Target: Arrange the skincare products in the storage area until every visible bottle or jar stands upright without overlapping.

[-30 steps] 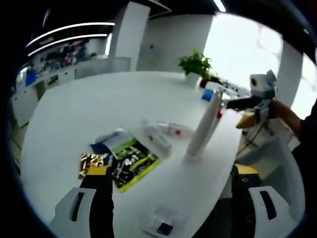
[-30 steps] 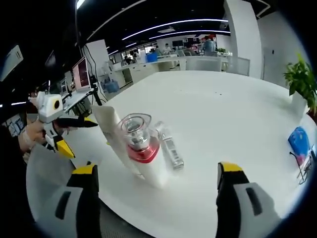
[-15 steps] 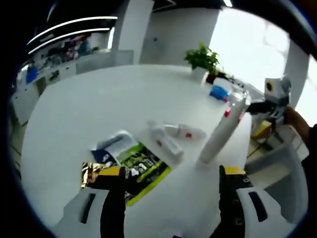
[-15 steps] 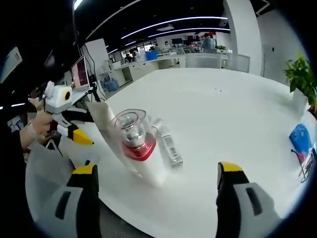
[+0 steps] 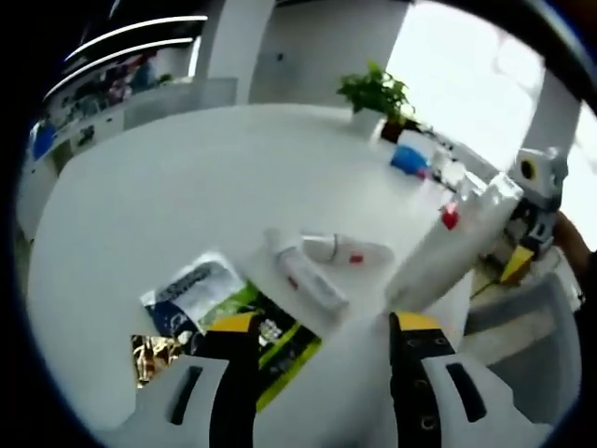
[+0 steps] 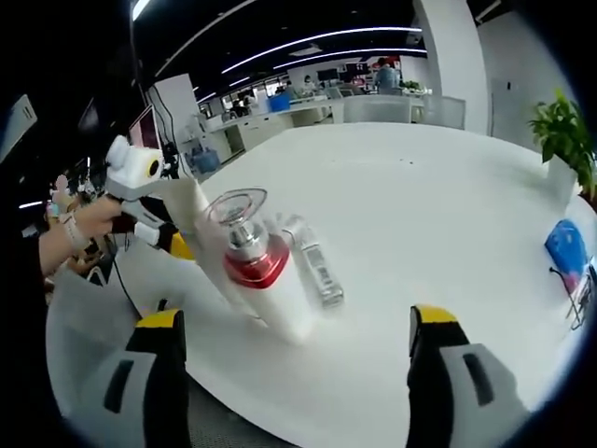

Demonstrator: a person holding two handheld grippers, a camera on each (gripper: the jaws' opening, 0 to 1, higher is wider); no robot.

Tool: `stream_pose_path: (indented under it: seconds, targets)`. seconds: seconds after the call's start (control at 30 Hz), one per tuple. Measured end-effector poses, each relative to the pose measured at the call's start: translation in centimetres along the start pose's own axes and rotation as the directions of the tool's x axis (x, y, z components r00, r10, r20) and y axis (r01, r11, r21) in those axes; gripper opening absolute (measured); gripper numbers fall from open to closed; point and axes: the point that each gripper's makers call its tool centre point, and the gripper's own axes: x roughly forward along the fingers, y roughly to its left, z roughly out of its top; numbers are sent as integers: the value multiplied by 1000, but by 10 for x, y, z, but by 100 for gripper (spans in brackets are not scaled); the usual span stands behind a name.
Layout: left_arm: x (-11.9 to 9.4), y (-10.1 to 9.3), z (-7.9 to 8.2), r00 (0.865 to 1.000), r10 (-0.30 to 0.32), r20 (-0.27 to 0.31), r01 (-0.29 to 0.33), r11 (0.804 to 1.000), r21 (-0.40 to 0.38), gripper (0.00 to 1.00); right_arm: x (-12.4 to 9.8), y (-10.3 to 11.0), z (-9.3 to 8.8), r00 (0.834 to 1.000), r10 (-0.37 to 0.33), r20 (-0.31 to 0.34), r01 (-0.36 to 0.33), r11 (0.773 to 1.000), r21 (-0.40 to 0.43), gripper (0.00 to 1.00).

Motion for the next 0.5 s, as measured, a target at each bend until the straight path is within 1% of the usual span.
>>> stream_pose_path:
  seconds: [0.23, 0.33, 0.43, 0.5]
  targets:
    - [21, -1, 1, 998, -18, -58, 19, 1000, 10, 48, 1, 0, -4, 1000, 3, -12, -3, 1000, 5, 100]
    - [30, 0, 1, 996, -29, -83, 27, 999, -34, 48, 1, 1, -6, 1000, 4, -14, -4, 1000, 8, 100]
    - [38, 3, 4, 996, -17, -93, 15, 999, -28, 48, 0, 1, -9, 1000, 5, -18, -4, 1000, 14, 100]
    - [44, 4, 6, 994, -21, -105, 17, 999, -31, 47, -1, 1, -10, 1000, 4, -19, -3, 1000, 18, 100]
